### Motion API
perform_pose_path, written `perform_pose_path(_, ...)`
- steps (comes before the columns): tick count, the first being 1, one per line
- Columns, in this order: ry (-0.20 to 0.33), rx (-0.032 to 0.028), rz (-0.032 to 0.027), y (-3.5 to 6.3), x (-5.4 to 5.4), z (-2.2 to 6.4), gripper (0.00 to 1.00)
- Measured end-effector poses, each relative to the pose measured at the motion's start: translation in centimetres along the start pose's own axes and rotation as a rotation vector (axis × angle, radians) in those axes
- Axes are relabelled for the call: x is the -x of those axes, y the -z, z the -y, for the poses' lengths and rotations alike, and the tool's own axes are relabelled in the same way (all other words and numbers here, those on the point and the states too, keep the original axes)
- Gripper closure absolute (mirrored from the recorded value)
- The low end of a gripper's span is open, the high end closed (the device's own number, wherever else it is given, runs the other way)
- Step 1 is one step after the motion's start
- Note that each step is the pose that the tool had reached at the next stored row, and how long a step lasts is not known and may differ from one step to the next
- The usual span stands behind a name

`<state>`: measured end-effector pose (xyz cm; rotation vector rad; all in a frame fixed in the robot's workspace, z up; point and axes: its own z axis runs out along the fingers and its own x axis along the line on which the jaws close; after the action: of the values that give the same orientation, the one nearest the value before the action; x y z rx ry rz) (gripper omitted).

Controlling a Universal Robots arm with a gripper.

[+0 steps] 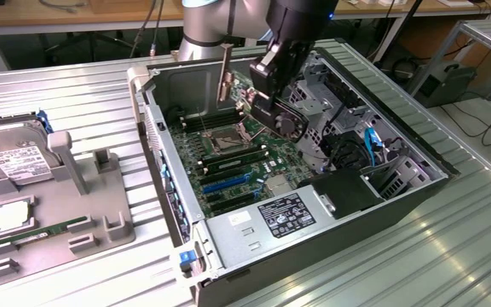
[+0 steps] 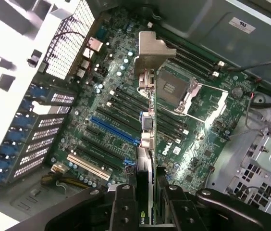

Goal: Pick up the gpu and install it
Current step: 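Insert the gpu into the slot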

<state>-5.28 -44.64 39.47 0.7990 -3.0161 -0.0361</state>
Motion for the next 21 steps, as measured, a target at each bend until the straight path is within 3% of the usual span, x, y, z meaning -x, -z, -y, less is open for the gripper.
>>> perform_pose_path(12,0.254,-0.0081,0.0013,-0.45,0.01,0.01,0.74)
perform_pose_path(17,0.341,-0.0095,-0.0003,-0.64,0.01,0.02,0.74)
perform_pose_path(21,0.452,-0.0107,-0.0031,-0.96,0.01,0.03,0.74)
